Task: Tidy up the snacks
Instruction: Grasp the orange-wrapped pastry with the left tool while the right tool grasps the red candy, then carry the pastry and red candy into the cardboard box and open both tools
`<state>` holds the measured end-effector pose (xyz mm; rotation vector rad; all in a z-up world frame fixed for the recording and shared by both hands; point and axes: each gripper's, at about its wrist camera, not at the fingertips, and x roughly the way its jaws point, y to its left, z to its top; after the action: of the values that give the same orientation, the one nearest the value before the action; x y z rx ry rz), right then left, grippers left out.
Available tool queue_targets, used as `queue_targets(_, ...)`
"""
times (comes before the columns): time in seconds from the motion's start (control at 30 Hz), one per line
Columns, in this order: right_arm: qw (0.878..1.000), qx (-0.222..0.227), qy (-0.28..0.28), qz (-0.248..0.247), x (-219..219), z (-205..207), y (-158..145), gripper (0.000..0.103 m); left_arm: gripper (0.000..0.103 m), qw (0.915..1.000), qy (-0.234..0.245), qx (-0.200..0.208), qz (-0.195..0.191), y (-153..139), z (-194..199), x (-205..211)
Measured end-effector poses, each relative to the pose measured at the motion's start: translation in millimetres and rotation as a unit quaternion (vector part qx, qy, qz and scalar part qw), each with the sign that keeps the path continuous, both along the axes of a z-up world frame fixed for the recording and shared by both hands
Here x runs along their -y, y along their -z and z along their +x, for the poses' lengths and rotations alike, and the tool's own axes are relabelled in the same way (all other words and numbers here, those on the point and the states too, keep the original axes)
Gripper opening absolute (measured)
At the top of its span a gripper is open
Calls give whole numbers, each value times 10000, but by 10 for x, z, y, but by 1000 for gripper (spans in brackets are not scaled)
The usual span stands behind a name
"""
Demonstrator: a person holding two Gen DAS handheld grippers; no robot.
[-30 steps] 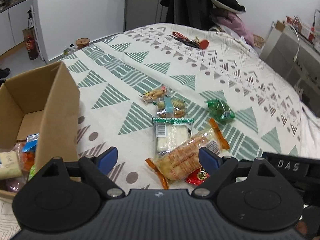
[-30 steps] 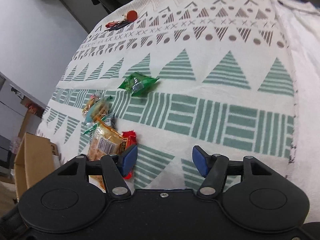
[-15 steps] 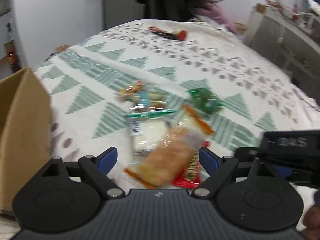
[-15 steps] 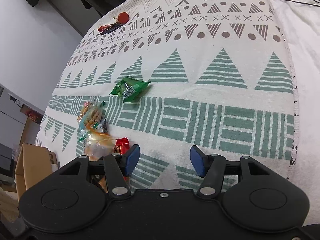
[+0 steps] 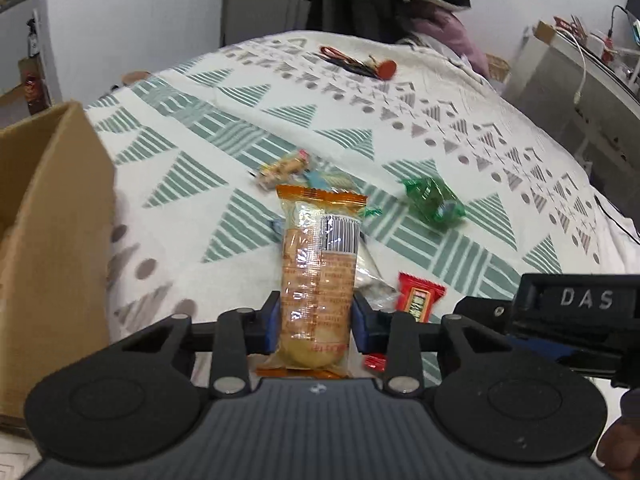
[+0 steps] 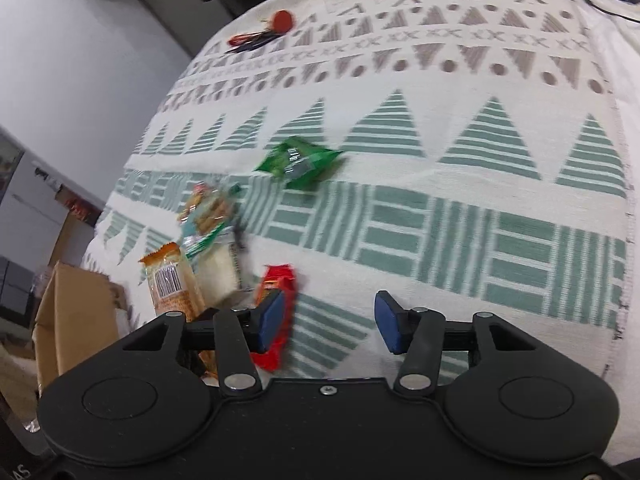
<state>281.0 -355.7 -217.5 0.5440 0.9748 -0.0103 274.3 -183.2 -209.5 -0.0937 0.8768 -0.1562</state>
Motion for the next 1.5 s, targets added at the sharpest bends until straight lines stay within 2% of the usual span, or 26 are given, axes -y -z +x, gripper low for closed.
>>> queue_targets(0.33,9992,38,-368,-121,-297,107,18,48,34,9995,-283,-95,-128,-75,-16,-219)
queue_targets(0.5,9981,-10,-497,-355,-445,177,56,47,34,9991,-344,-98,-217,-145,-71,-320)
queue_targets(0.53,9975,-14,-540,-465,-473,183,65,45,34,9991,-358,-88,-228,-165,-78,-329)
queue_targets(0.6,9943,-37,-672,-831,-541,213,84,21,34,9990,-385,-52,-242,-226,-92,-350)
queue_targets(0.93,9956,297,-692,-559,-539,120,-94,20,34,9979,-516,307,-230,-625,-252,-541)
queue_targets(1.33,9870,933,-1038,-792,-925,-79,-441,20,34,9937,-958,577,-52,-940,-539,-922)
queue_targets(1.5,9782,1312,-1258,-1008,-1117,-185,-613,20,34,9904,-1204,669,82,-1095,-605,-1090)
